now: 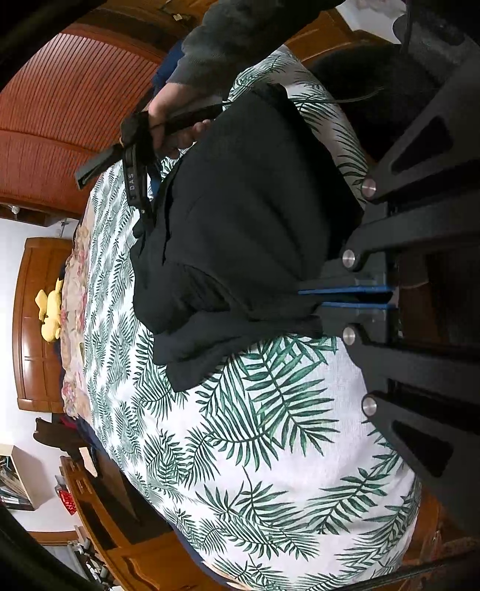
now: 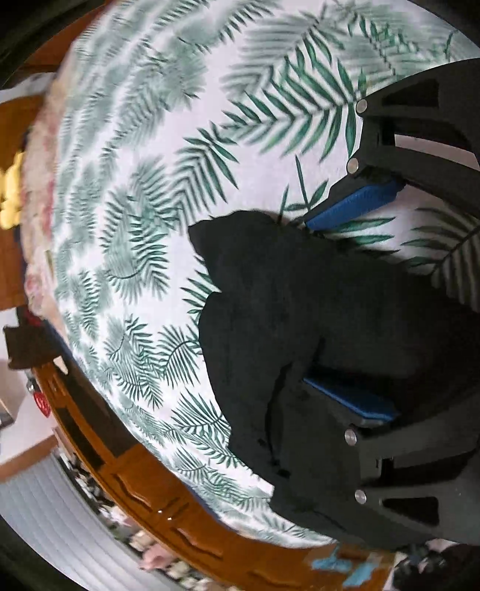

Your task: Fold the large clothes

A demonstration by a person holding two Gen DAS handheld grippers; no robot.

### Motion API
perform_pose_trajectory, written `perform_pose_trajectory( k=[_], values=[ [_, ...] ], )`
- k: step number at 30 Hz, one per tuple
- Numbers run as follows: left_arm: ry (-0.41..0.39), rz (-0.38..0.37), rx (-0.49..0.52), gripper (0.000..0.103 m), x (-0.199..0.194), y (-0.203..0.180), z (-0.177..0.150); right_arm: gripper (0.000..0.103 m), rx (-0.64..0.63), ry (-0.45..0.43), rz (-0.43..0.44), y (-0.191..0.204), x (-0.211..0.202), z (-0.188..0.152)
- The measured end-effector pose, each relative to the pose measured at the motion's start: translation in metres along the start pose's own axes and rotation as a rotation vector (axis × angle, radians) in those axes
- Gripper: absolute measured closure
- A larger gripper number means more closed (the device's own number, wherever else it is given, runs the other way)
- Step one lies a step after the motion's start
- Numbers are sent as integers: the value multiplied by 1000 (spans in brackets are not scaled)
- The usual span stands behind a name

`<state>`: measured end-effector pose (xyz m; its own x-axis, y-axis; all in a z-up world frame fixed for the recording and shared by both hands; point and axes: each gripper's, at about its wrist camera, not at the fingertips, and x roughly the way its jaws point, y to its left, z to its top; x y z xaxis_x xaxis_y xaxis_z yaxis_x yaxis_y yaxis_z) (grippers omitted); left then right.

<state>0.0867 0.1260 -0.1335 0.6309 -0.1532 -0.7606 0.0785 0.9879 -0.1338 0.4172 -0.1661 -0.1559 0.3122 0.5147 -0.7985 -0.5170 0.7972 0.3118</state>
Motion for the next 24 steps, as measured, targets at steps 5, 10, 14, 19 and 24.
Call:
perform_pose_trajectory(
  k=[5,10,14,19,24],
  values=[
    [8,3,-9,102,0,0,0,21,62,34,84,-7,12,-3],
    [19,2,-25,101,-2,0,2,49,87,28,178,-11,8,-6],
    [29,0,-32,95,-5,2,1,74,44,-13,192,-8,-10,-12],
    [20,10,-29,87,-15,4,-2,79,31,-69,148,-12,-39,-32],
    [19,13,-22,81,-20,4,-6,80,41,-111,70,-23,-74,-63]
  ],
)
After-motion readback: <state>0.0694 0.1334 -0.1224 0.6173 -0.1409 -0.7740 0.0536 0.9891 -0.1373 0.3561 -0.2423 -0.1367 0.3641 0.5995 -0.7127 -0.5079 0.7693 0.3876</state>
